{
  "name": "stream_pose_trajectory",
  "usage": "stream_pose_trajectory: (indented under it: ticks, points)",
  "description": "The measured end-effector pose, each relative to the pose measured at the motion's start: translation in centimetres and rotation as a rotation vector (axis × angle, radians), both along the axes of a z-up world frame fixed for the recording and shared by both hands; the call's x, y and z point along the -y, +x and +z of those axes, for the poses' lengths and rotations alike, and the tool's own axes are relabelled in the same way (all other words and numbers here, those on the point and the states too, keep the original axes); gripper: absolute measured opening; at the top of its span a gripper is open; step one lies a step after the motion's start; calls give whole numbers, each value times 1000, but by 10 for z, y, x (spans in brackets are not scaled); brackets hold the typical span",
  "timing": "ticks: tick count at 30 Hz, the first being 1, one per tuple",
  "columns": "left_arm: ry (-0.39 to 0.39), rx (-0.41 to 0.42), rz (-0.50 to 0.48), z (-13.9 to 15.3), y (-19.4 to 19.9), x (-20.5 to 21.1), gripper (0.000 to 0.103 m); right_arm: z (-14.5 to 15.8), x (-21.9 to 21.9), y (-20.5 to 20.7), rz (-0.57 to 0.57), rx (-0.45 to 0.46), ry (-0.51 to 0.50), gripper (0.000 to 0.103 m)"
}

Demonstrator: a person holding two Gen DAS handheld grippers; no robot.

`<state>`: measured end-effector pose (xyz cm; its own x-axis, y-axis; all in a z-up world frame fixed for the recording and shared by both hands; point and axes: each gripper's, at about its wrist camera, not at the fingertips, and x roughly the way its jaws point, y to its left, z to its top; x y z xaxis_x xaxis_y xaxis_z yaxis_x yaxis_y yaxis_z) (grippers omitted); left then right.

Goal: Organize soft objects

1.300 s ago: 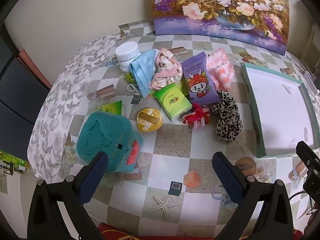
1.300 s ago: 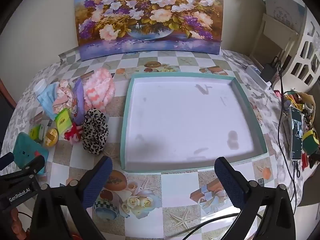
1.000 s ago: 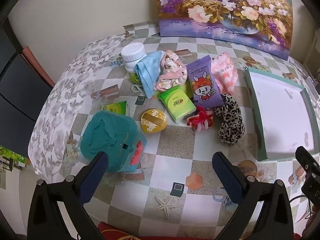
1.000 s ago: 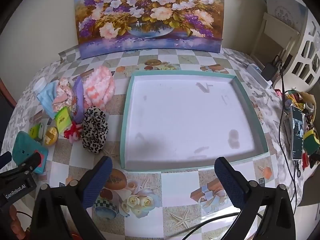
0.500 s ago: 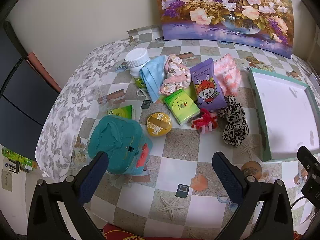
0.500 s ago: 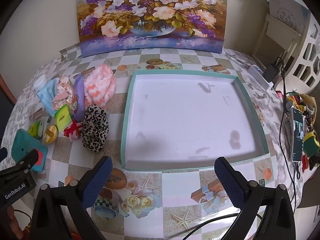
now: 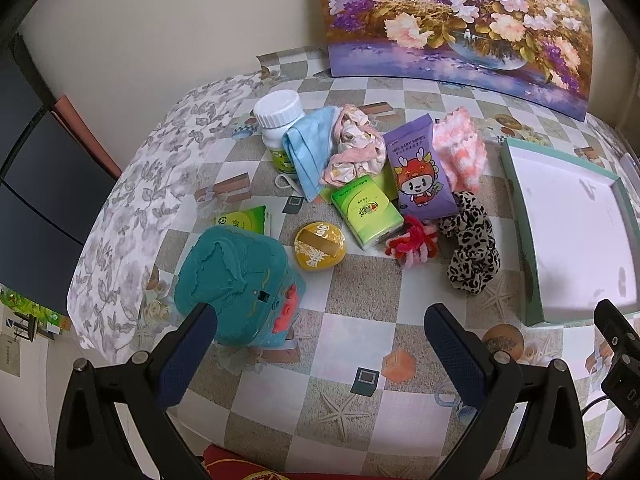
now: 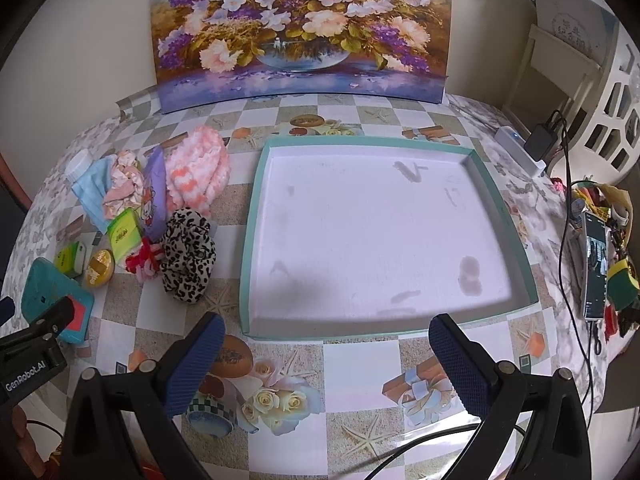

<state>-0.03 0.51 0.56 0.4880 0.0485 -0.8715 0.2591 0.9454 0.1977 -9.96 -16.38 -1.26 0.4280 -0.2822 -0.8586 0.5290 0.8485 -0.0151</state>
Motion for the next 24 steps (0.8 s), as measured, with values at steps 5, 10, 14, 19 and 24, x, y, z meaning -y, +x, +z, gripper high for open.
stream_pose_trajectory:
  ticks: [5,10,14,19,24]
  points:
    - [5,-6,2,-1,1,0,103,3,-1,-1,6,14,-2,103]
    - [7,-8,2,-1,1,0,103,4,-1,0,14,21,2,103]
    - [8,-15,1,-2,2,0,103,3,0,0,16,19,5,103]
    - [6,-13,1,-2,1,-1,103,2,-1,0,16,15,5,103]
    - [-14,-24,5,-3,1,-4,103,0,-1,1,18,8,6,103]
